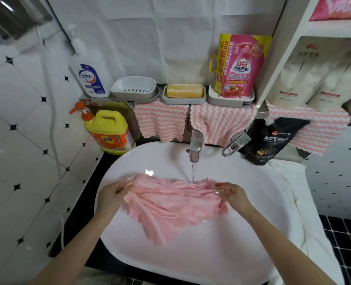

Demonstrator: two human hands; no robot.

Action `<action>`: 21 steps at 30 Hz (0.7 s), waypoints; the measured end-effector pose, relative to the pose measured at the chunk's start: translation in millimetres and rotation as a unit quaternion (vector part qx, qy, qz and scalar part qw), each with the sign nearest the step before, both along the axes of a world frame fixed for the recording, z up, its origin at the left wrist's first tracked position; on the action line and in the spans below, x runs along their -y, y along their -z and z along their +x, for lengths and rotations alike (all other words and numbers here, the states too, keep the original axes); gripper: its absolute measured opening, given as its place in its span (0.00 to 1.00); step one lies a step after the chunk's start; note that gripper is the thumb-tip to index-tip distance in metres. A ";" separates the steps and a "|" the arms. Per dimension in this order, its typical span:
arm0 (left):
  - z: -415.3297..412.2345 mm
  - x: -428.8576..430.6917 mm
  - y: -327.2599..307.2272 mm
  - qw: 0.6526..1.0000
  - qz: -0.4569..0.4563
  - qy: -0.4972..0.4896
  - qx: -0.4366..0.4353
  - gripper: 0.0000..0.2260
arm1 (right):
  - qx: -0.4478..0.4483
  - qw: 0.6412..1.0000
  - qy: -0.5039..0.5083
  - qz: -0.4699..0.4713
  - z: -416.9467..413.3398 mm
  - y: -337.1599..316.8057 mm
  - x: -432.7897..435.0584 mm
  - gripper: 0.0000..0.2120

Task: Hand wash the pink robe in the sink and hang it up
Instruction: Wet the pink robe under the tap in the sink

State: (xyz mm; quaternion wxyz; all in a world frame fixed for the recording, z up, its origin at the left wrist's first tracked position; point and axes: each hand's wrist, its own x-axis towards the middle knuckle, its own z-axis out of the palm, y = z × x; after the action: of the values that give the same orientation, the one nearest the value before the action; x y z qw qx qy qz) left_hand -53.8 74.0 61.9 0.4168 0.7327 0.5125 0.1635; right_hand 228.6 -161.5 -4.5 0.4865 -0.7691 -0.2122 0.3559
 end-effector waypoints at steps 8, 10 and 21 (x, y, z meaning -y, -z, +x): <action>-0.2 11.8 6.3 0.999 -0.008 0.025 -0.020 0.02 | 0.279 0.947 -0.158 0.015 -52.7 14.5 -3.5 0.08; 2.1 12.5 4.6 0.999 0.001 0.027 -0.022 0.02 | 0.288 0.912 -0.275 -0.099 -62.1 31.0 -8.6 0.22; 4.7 10.5 7.1 0.997 0.030 0.005 -0.076 0.08 | 0.333 0.939 -0.015 -0.087 -29.1 28.5 -37.2 0.07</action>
State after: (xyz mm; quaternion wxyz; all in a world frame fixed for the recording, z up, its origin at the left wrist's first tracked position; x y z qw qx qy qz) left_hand -49.0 63.5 54.9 0.3555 0.7578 0.5337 0.1205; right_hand 199.5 -124.4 -33.1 0.3140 -0.8796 -0.3419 0.1037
